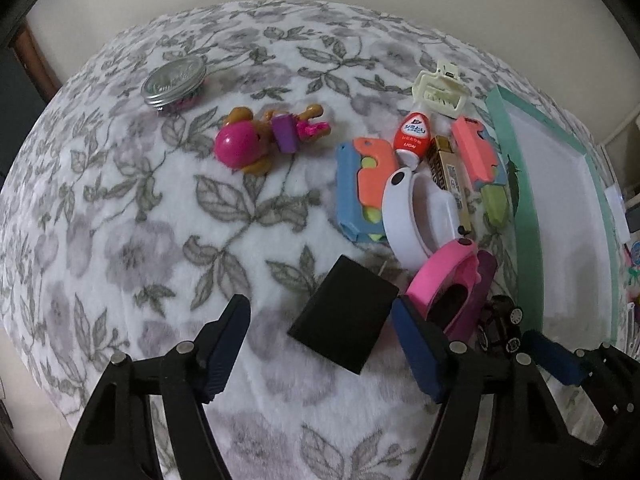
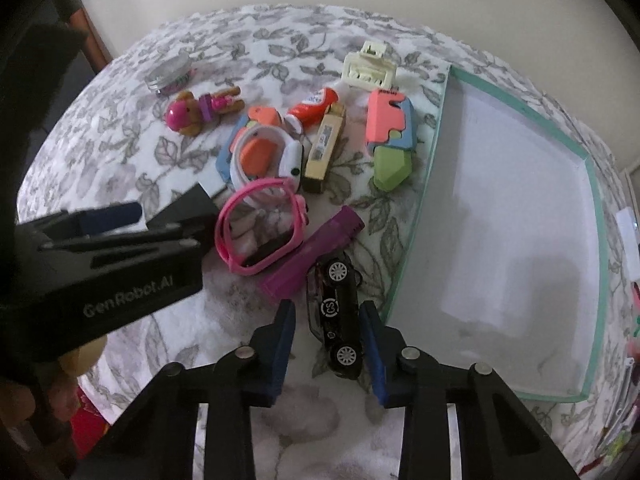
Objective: Organize rigid objects
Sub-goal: 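Grasp the black toy car with the right tool while the left tool grasps the black charger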
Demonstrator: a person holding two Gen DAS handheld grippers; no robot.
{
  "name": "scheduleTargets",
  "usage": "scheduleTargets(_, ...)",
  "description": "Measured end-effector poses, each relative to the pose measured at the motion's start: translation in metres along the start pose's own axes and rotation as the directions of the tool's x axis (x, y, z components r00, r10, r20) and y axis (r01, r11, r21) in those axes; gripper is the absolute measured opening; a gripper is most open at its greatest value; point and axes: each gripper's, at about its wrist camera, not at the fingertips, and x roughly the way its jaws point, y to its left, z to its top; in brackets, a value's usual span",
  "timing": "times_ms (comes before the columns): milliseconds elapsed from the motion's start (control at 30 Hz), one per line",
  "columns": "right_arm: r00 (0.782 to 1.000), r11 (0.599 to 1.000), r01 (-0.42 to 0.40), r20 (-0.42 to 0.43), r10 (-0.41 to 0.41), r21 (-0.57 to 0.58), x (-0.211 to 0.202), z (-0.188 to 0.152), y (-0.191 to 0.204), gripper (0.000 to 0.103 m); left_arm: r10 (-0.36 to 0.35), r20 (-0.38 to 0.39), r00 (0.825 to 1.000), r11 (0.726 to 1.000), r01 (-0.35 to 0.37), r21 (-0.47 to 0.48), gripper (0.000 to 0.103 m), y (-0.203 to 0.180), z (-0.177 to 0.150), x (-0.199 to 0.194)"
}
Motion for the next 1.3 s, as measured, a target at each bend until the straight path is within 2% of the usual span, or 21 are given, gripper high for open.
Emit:
scheduleTargets(167, 0.999, 0.999, 0.025, -0.021, -0.026, -0.035, 0.009, 0.002, 0.003, 0.035, -0.016, -0.021, 1.000, 0.999, 0.017, 0.027, 0.061, -0.007, 0.009, 0.014)
scheduleTargets(367, 0.999, 0.998, 0.036, -0.024, -0.038, -0.055, 0.018, 0.005, 0.003, 0.032, 0.002, -0.037, 0.999, 1.000, -0.002, 0.011, 0.057, -0.003, 0.015, 0.027)
scheduleTargets(567, 0.998, 0.997, 0.037, -0.052, -0.041, -0.071, 0.033, 0.010, 0.009, 0.031, 0.038, -0.027, 0.999, 0.999, -0.037, 0.037, 0.056, -0.006, 0.017, 0.030)
scheduleTargets(833, 0.999, 0.999, 0.021, -0.040, -0.022, -0.036, 0.040, 0.013, 0.006, 0.031, 0.044, -0.020, 0.999, 0.998, -0.043, 0.039, 0.056, -0.006, 0.018, 0.032)
scheduleTargets(1000, 0.999, 0.999, 0.032, -0.034, -0.033, -0.024, 0.031, 0.002, 0.005, 0.031, 0.035, -0.020, 0.999, 0.999, -0.034, 0.033, 0.054, -0.007, 0.017, 0.030)
scheduleTargets(1067, 0.999, 0.999, 0.028, -0.034, -0.028, -0.017, 0.031, 0.002, 0.005, 0.030, 0.018, -0.023, 1.000, 0.999, -0.017, 0.030, 0.042, -0.004, 0.016, 0.027)
scheduleTargets(1300, 1.000, 0.999, -0.029, 0.004, 0.029, 0.038, 0.013, 0.005, -0.006, 0.030, -0.015, -0.036, 0.999, 1.000, 0.015, 0.000, 0.042, 0.008, 0.018, 0.018)
